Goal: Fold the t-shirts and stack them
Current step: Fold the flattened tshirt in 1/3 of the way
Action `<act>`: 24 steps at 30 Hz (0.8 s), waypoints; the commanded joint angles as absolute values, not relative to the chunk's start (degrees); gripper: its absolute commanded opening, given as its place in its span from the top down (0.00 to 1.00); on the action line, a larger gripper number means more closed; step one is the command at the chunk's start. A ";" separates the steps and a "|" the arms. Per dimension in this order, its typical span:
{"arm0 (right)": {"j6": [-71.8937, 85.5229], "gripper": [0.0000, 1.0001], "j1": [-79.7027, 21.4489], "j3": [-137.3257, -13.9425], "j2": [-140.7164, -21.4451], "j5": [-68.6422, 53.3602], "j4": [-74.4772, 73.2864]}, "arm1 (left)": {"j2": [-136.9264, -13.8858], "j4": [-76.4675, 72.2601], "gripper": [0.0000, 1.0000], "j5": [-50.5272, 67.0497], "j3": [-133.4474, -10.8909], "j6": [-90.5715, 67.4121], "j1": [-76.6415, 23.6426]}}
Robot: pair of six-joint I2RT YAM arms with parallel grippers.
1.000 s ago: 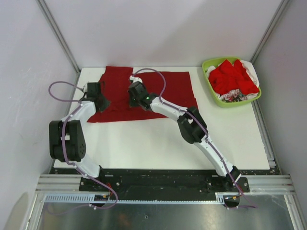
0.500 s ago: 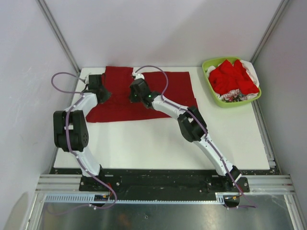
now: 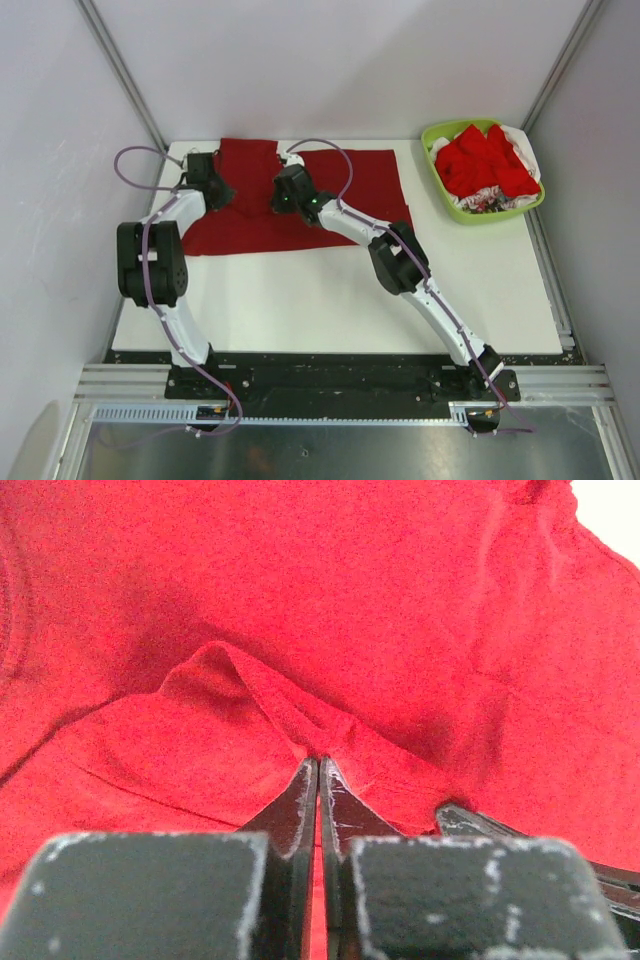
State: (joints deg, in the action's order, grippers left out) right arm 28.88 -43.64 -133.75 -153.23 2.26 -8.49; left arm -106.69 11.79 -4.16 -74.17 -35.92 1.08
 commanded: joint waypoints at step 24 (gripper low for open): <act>31.58 0.62 -37.98 -120.85 -139.87 7.42 -14.15 | -98.99 4.64 0.78 5.63 -62.82 -37.87 6.28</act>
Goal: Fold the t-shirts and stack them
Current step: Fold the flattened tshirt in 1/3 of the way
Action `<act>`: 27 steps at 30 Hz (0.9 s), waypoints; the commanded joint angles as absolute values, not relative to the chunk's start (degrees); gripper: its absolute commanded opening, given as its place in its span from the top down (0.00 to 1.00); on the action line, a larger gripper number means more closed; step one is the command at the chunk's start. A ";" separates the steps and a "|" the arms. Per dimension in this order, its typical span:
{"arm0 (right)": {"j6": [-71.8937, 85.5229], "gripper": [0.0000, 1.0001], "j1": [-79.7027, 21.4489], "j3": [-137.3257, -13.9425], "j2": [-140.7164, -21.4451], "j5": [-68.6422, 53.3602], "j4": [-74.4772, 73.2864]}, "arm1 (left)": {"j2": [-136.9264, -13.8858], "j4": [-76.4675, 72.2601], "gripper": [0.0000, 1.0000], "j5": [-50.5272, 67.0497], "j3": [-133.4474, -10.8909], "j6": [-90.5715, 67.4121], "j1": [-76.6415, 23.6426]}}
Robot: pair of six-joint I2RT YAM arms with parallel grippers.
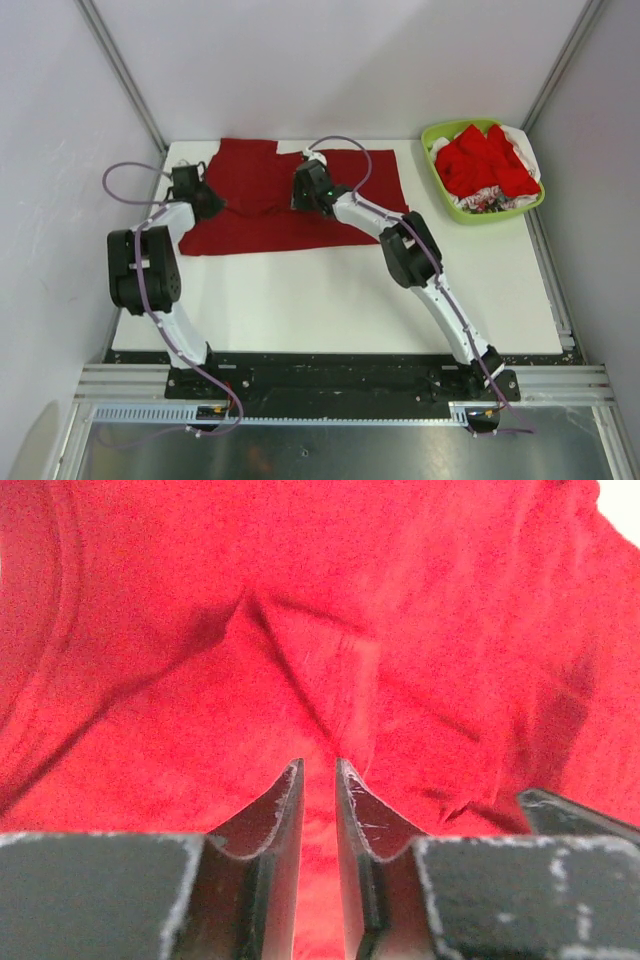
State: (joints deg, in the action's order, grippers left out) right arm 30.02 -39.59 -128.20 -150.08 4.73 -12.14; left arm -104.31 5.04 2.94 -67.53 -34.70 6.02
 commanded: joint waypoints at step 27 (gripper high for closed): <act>31.29 0.60 -23.24 -78.97 -111.16 10.86 -15.61 | -92.39 12.05 0.90 -4.29 -54.18 -42.50 8.21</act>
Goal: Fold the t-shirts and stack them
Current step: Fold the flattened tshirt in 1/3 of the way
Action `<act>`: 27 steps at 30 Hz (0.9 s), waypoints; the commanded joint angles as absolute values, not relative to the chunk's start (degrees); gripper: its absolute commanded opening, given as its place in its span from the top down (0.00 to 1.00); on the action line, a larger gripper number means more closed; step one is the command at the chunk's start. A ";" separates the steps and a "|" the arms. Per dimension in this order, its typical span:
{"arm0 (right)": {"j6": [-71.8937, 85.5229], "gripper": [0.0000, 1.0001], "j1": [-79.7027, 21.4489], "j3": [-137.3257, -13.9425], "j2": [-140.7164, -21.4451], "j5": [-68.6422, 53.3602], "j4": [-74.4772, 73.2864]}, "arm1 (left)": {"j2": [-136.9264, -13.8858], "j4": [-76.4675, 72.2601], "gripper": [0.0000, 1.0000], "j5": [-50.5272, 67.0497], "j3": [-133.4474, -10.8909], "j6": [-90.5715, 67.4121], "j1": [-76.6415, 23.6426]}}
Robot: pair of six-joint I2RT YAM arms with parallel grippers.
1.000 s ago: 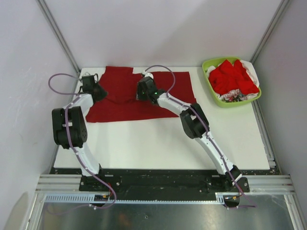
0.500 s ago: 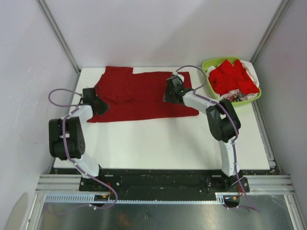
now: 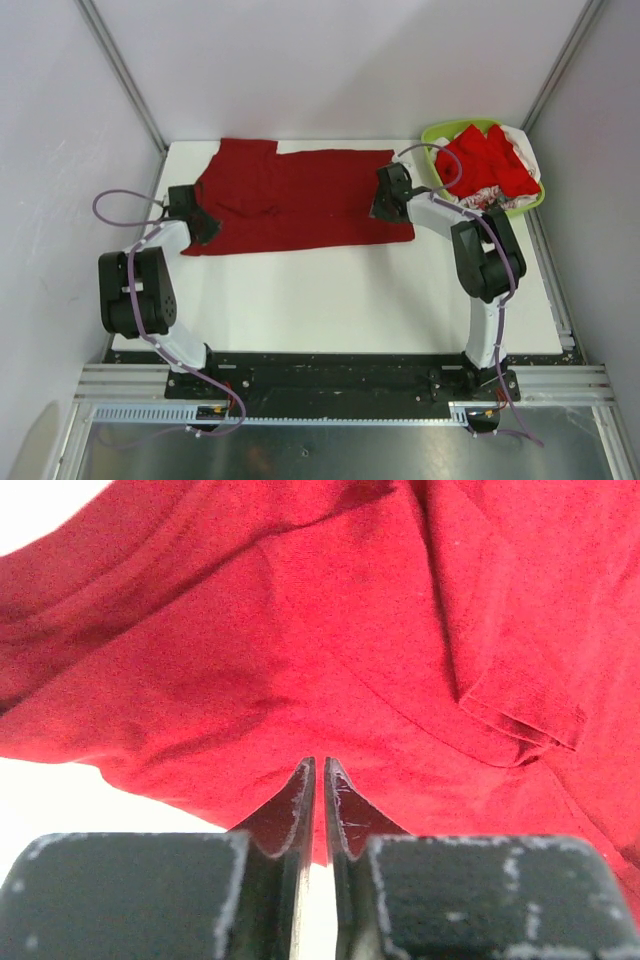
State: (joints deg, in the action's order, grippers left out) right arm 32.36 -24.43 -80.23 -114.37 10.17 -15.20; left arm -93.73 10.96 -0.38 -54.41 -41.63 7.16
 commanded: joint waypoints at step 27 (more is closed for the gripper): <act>33.83 0.62 -21.60 -67.95 -109.66 10.84 -14.90 | -89.23 23.33 0.96 -25.91 -50.03 -43.04 11.56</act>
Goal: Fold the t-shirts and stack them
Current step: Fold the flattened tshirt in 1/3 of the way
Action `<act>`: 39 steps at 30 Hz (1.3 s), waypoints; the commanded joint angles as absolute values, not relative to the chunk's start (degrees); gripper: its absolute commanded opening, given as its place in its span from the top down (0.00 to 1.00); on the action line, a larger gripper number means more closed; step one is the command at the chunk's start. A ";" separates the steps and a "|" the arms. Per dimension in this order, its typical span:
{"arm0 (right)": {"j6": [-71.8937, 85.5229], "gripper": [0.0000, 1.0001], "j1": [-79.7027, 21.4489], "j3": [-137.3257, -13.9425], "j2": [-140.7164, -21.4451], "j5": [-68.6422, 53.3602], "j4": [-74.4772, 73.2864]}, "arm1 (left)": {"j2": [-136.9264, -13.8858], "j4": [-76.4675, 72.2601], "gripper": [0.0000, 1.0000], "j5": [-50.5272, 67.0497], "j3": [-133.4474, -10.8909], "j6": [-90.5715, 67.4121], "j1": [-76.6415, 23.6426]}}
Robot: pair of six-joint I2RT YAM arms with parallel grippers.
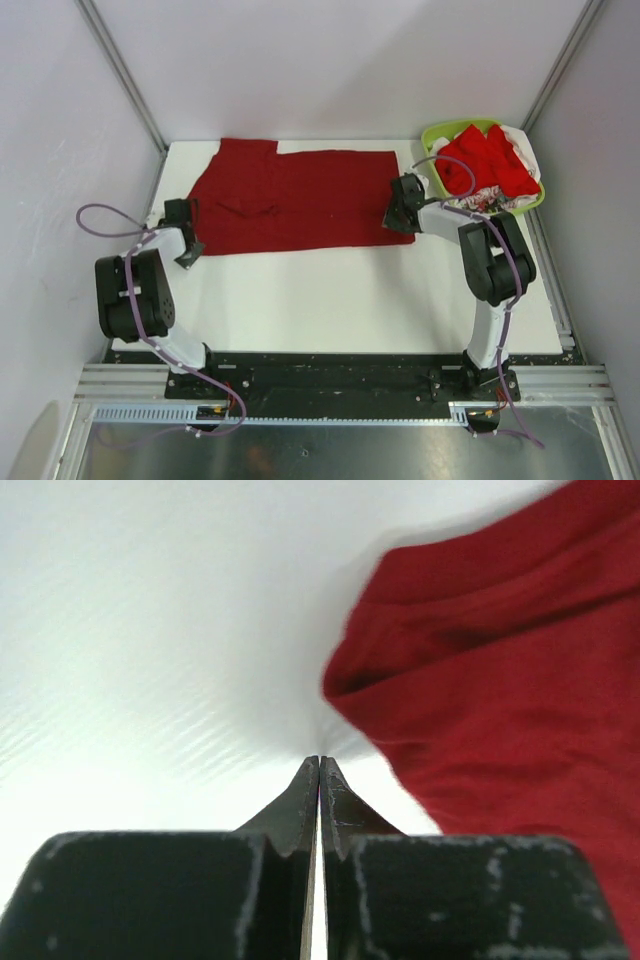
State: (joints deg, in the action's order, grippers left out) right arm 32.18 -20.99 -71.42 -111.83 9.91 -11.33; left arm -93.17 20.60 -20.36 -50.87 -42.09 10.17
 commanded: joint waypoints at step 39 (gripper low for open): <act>33.45 0.55 -16.03 -60.97 -93.74 5.91 -17.25 | -91.36 17.95 0.57 -13.73 -55.73 -33.89 15.54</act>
